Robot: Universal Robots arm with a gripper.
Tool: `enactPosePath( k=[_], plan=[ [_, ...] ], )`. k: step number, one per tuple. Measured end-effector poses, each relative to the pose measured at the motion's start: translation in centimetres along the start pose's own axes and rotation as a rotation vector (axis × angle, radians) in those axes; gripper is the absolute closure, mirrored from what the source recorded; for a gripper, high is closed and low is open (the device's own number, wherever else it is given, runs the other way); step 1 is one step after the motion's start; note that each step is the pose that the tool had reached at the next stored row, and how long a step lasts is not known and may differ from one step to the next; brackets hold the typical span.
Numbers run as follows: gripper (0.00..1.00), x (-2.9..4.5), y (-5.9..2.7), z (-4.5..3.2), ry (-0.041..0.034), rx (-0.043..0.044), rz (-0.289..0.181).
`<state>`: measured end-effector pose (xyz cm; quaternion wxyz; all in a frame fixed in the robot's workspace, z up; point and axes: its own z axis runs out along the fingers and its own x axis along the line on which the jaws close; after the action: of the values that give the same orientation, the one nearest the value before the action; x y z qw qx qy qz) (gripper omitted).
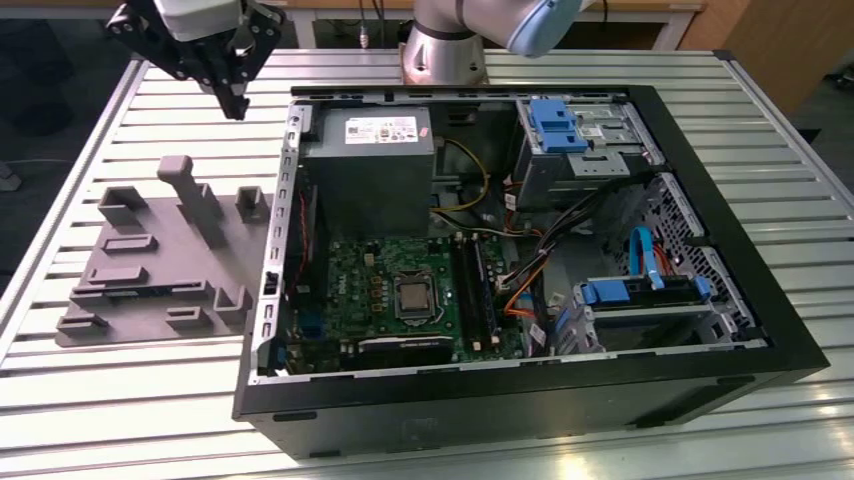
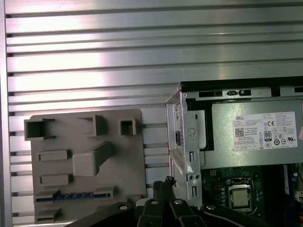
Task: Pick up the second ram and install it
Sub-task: 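Reach for the second ram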
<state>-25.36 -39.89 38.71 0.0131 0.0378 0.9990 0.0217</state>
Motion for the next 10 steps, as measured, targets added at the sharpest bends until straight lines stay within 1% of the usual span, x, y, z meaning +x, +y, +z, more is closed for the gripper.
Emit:
enactPosePath(
  k=[10],
  plan=[
    [0.89,0.46,-0.04,0.02,0.0000,0.0000,0.000]
  ],
)
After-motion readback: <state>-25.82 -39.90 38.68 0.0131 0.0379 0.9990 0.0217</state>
